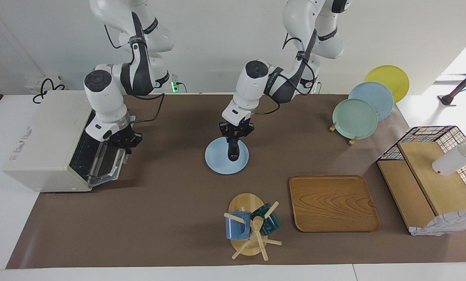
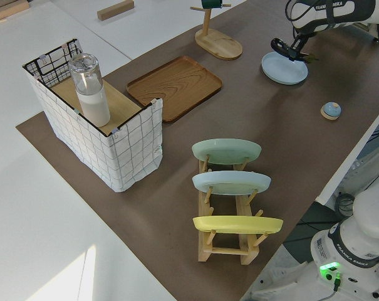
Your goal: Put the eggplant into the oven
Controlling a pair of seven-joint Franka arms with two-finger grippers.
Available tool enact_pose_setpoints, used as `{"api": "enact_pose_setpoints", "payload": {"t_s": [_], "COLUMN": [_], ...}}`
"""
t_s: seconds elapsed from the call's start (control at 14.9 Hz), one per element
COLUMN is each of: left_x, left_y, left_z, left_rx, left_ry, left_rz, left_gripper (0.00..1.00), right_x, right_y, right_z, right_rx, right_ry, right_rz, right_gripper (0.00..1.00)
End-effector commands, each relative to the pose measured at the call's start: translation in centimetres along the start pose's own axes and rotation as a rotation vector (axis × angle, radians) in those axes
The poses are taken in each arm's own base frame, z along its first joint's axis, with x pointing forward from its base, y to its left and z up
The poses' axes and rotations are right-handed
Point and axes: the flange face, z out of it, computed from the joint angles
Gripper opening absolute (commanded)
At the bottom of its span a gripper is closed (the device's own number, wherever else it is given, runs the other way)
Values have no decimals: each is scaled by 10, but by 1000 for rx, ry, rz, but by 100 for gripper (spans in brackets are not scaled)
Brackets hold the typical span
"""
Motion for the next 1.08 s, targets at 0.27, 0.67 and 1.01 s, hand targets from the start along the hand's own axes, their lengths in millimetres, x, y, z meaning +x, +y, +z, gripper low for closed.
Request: {"api": "enact_pose_setpoints", "payload": {"t_s": [0.27,0.67,1.01], "left_x": [-12,-7,15], "left_y": [6,2,-14], "left_z": [40,39,10], "left_rx": [-6,0,7], "left_ry": [1,4,11], "left_rz": [2,8,9], "left_gripper": [0,100,100], "right_x": [16,44,47], "right_y": [22,-26,-48], "right_z": [67,33,-6], "right_rx": [-35,43,99], "right_ry": [15,30,14], "right_rz": [41,95,109], "right_gripper": [0,0,13]}}
